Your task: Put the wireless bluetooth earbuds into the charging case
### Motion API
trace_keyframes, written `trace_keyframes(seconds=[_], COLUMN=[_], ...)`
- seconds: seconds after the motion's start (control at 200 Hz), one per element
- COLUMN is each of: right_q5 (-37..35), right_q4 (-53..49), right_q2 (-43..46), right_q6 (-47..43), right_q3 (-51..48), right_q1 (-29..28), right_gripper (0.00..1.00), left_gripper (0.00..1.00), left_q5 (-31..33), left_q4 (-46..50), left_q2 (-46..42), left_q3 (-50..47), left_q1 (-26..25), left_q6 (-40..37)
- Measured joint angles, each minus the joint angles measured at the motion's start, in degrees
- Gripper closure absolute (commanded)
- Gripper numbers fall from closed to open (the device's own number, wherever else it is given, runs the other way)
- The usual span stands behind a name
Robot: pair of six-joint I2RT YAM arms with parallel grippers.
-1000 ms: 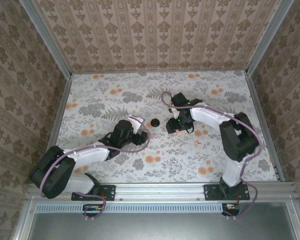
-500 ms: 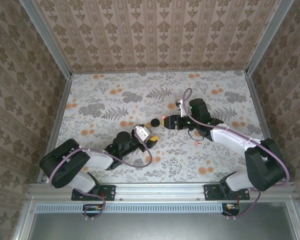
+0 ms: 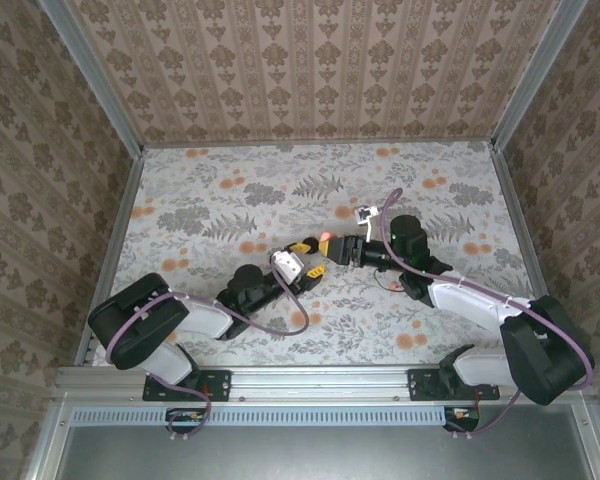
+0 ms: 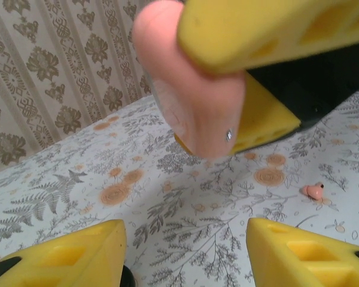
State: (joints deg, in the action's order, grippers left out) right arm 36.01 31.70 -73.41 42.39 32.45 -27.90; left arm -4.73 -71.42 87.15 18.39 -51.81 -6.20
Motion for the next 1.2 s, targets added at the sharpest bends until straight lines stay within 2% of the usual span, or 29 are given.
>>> trace_keyframes(seconds=[0.36,0.64,0.74,0.96,1.05,1.2], right_q5=[-1.3,-2.4,-2.8,-3.3,-3.4,-3.7], right_q4=[5.5,5.9,6.3,8.1,8.9,7.9], right_q2=[0.0,0.0,0.0,-0.4,-0.5,-0.3], right_q6=[3.1,3.9,4.1,4.3,4.3,2.7], right_q3=[-1.8,-2.1,-2.1,-2.1,-2.1,-2.1], right_q1=[-2.0,-3.2,-3.5,-3.6,-3.6,-3.9], right_gripper=[0.35,0.35,0.35,0.33,0.29,0.22], left_gripper=[0.46,0.47,0.52,0.71,0.75,0.77], left_q5=[1.1,1.1,1.0,0.6,0.6,-0.3], left_q4=[-0.7,-0.7,-0.7,-0.6,-0.6,-0.7], left_q2=[0.0,0.0,0.0,-0.7,-1.2,-2.1], left_q3=[2.5,3.3,3.9,4.2,4.2,4.2], left_q1=[-0.3,-0.7,-0.9,-1.3,-1.3,-0.3], left_q6=[2.6,5.6,6.5,7.6,7.5,7.7])
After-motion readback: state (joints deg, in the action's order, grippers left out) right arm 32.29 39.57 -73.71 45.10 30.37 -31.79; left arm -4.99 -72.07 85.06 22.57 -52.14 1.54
